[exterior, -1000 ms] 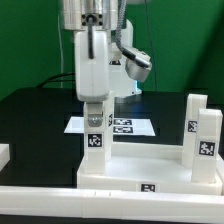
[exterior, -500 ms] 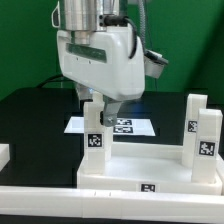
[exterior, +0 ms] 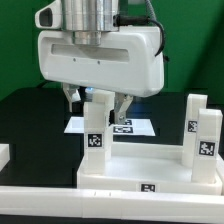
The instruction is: Assemble desk
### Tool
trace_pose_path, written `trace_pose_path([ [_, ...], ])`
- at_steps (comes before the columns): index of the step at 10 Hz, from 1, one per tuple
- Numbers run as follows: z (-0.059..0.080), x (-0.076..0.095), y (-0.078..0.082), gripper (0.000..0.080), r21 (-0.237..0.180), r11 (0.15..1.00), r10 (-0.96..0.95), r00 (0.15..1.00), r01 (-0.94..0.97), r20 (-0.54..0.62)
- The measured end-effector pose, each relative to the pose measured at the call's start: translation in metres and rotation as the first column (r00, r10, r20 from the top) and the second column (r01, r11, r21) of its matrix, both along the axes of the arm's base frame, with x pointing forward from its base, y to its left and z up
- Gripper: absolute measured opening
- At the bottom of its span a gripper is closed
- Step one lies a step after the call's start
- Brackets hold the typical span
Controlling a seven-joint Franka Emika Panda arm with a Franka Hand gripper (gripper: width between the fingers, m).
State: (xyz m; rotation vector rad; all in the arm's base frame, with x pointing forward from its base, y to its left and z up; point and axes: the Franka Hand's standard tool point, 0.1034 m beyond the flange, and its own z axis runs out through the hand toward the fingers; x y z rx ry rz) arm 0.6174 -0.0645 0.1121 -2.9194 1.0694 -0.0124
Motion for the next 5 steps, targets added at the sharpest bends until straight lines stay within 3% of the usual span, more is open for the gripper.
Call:
trace_pose_path([
  [5, -0.0015, 0.0002, 0.0021, 0.0649, -0.046, 0.901, 0.431, 0.902, -0.431, -0.004],
])
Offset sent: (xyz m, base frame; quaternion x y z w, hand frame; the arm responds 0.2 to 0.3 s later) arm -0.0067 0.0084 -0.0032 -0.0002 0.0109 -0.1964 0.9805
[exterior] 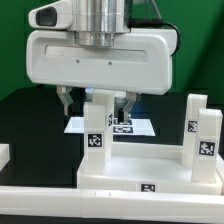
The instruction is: Assemble desk
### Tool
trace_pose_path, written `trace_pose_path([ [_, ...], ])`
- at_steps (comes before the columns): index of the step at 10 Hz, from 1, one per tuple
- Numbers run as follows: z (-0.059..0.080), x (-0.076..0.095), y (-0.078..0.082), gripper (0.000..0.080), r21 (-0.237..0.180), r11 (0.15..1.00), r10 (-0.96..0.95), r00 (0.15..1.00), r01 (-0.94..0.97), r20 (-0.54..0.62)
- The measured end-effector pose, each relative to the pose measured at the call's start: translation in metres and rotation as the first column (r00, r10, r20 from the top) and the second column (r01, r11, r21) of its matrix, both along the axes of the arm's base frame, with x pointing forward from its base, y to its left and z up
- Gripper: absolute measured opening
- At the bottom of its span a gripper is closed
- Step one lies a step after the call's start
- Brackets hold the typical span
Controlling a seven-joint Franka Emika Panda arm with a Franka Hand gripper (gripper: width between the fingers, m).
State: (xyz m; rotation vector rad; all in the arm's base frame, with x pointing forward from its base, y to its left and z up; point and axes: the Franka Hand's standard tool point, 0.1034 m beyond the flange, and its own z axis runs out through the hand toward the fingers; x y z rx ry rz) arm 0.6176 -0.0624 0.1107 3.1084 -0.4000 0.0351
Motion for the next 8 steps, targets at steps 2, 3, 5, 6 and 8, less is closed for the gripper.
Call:
trace_pose_path([
  [2, 0.0012, 0.0005, 0.0009, 0.0649, -0.004, 0.993, 0.117, 0.993, -0.117, 0.0],
  [3, 0.0025, 0.0008, -0.0006, 0.0526, -0.004, 0.989, 0.15, 0.989, -0.15, 0.002],
  [5, 0.0024, 0.0008, -0.0012, 0.0387, -0.006, 0.984, 0.177, 0.984, -0.177, 0.0],
  [6, 0.0023, 0.0007, -0.0013, 0.0287, -0.006, 0.984, 0.177, 0.984, -0.177, 0.0],
  [8, 0.0023, 0.0007, -0.0013, 0.0288, -0.006, 0.986, 0.169, 0.986, -0.169, 0.0],
])
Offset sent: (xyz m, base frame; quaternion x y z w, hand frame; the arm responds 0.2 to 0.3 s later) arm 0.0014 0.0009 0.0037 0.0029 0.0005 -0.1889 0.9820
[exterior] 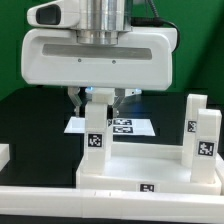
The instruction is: Assemble desk
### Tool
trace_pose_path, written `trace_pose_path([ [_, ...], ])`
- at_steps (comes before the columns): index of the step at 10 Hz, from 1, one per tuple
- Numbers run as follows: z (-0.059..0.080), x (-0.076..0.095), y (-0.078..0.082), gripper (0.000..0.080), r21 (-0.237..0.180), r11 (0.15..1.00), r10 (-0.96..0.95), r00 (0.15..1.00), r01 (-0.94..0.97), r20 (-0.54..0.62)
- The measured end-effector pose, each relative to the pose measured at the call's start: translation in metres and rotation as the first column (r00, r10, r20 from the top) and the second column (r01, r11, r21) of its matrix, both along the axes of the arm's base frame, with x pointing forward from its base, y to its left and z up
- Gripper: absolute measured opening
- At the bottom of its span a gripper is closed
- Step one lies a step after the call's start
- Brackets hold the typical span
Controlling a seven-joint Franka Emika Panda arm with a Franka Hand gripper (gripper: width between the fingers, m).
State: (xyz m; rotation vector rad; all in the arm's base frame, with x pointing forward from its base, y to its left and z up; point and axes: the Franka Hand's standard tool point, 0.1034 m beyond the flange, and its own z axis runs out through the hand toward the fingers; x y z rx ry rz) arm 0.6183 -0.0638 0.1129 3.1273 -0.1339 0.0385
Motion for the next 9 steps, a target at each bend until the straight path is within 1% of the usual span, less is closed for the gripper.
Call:
trace_pose_path([
  [2, 0.0, 0.0, -0.0001, 0.0288, 0.0, 1.0, -0.018, 1.0, 0.018, 0.0],
  [3, 0.0, -0.0001, -0.0001, 0.0288, 0.008, 0.995, -0.095, 0.996, 0.095, 0.001],
  [5, -0.0009, -0.0004, -0.0027, 0.0288, 0.033, 0.929, -0.368, 0.93, 0.368, -0.002],
  [6, -0.0011, -0.0002, -0.003, 0.0288, 0.036, 0.904, -0.427, 0.904, 0.427, -0.003],
  [8, -0.0015, 0.0008, -0.0016, 0.029, 0.066, 0.758, -0.649, 0.76, 0.649, -0.017],
  [9, -0.0017, 0.0007, -0.0012, 0.029, 0.067, 0.667, -0.742, 0.67, 0.742, -0.026],
])
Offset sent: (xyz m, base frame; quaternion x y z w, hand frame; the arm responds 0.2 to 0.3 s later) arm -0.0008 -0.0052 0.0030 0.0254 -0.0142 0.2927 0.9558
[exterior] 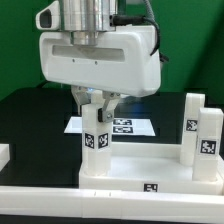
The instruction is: Assemble desk
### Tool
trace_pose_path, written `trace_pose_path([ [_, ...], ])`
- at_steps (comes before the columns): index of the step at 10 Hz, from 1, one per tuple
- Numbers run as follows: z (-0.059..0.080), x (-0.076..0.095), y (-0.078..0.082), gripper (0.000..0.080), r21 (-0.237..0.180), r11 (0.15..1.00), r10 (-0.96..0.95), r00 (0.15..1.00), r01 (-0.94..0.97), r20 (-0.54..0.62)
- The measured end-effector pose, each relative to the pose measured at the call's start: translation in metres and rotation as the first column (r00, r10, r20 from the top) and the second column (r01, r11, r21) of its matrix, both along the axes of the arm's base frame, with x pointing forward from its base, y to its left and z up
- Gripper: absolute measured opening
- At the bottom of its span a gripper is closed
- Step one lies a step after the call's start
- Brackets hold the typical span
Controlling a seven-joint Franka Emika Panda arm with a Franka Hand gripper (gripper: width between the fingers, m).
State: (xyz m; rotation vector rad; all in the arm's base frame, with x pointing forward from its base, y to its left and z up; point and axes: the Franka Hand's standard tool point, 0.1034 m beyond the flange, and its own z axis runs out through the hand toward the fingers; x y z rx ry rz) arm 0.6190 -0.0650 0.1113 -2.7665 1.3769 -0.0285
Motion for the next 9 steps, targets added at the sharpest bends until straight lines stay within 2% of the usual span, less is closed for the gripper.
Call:
trace_pose_path([
  [3, -0.0003, -0.003, 0.0002, 0.029, 0.027, 0.946, -0.323, 0.946, 0.324, -0.036],
  [4, -0.0004, -0.0031, -0.0004, 0.029, 0.037, 0.899, -0.435, 0.9, 0.436, -0.043],
  [6, -0.0004, -0.004, -0.0027, 0.029, 0.035, 0.847, -0.528, 0.847, 0.53, -0.057],
  [8, -0.0006, -0.004, -0.0017, 0.029, 0.034, 0.843, -0.535, 0.843, 0.537, -0.058],
  [9, -0.0009, -0.0043, -0.002, 0.0399, 0.034, 0.86, -0.506, 0.86, 0.509, -0.056],
])
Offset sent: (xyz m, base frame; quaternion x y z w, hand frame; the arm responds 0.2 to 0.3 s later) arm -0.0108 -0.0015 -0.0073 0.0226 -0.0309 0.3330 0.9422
